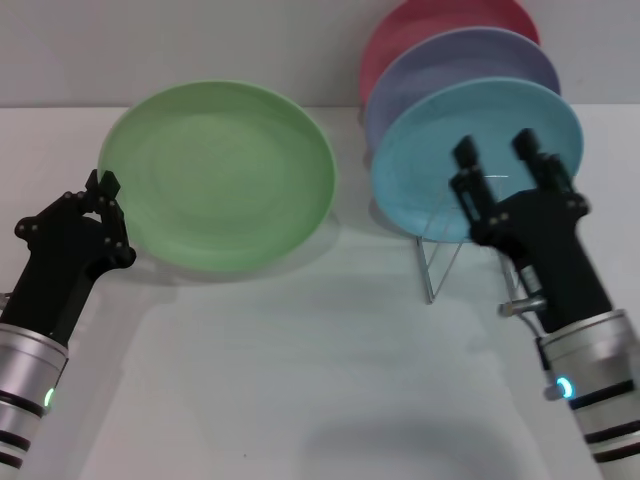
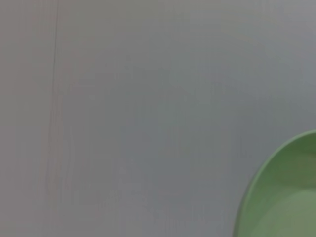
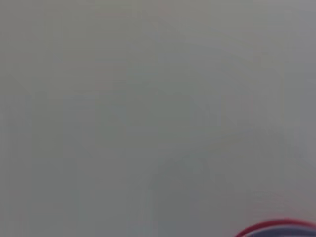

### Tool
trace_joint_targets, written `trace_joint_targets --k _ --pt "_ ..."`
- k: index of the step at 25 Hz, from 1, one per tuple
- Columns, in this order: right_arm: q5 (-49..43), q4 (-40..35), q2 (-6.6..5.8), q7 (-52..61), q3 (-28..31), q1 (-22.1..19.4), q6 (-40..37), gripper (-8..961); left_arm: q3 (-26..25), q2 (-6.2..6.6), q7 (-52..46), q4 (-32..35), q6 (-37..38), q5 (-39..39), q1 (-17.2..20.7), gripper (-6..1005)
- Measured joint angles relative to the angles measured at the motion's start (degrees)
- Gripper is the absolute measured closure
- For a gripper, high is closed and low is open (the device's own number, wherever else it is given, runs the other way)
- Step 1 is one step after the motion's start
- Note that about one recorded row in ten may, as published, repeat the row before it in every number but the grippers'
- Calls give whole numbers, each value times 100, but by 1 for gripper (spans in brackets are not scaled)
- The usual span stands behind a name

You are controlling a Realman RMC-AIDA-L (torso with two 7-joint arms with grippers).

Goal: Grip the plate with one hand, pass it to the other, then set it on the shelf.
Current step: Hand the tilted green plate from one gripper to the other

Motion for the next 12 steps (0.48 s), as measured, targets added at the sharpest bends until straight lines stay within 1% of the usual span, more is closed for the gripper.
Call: trace_joint_targets --k 3,6,9,12 --pt "-189 78 4 -1 -2 56 270 288 27 0 30 -10 6 -93 2 965" --pt "-242 169 8 -2 -3 154 549 288 257 1 280 -95 10 -482 7 965" --pt "-298 212 10 -1 1 262 810 288 774 0 789 -223 90 -1207 6 965" --pt "-307 268 10 -1 44 387 1129 288 1087 0 1038 -267 173 -1656 -16 964"
